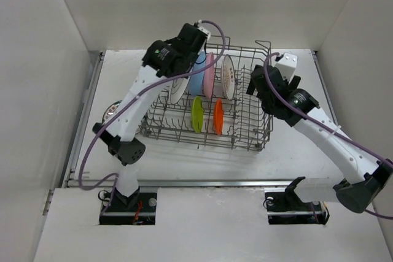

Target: Unload the plates from the dish rack

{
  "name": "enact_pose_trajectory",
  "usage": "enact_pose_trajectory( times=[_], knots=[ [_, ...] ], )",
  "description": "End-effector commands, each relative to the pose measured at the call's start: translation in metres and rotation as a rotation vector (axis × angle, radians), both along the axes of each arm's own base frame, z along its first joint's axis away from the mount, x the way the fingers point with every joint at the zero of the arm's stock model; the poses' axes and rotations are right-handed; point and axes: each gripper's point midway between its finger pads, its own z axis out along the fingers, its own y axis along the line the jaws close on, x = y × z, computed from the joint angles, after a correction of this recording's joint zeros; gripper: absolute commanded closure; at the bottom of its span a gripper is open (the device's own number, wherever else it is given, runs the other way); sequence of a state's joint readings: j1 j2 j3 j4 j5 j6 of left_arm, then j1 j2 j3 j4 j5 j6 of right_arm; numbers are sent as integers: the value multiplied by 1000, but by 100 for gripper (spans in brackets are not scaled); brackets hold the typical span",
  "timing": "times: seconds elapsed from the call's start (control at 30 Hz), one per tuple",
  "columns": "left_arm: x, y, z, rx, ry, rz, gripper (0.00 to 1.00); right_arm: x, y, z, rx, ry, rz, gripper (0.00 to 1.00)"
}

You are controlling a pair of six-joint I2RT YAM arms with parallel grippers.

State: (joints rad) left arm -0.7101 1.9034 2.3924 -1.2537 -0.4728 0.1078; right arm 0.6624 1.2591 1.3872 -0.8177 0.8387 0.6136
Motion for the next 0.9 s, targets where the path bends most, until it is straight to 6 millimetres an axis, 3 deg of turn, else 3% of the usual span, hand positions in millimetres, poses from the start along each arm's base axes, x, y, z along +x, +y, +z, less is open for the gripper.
enact_pose_trajectory(
  times=[0.0,0.13,0.17,0.27,0.3,0.37,0.4,0.43,0.5,0.53,0.63,0.73,0.77,0.87],
  knots=[
    [-21,19,95,-173,-258,-4,100,5,-12,9,-1,-7,-66,0],
    [-24,54,127,-188,-370,80,100,13,-25,-2,31,21,-126,0],
    [-21,79,131,-183,-385,142,100,16,-26,-1,49,15,-125,0],
    [-12,126,123,-228,-363,270,100,29,-21,-18,50,68,-99,7],
    [-1,154,96,-268,-275,326,100,33,-15,-18,61,64,-80,11],
    [-1,180,67,-346,-168,386,100,34,-10,-30,76,92,-47,16],
    [1,203,52,-431,-113,440,100,35,-8,-35,82,98,-38,19],
    [-1,214,17,-449,0,479,100,37,-8,-44,93,107,-35,26],
    [0,227,-20,-544,123,521,100,35,-8,-41,113,83,-26,34],
    [-4,236,-42,-619,202,535,100,38,-9,-43,123,77,-29,44],
    [-6,247,-77,-702,317,545,100,38,-13,-41,112,68,-28,52],
    [-9,245,-112,-711,442,515,100,45,-21,-47,91,78,-52,63],
    [-10,248,-119,-710,465,524,100,47,-21,-47,92,63,-59,71],
    [-10,257,-146,-692,546,576,100,54,-30,-49,77,56,-72,79]
  ],
)
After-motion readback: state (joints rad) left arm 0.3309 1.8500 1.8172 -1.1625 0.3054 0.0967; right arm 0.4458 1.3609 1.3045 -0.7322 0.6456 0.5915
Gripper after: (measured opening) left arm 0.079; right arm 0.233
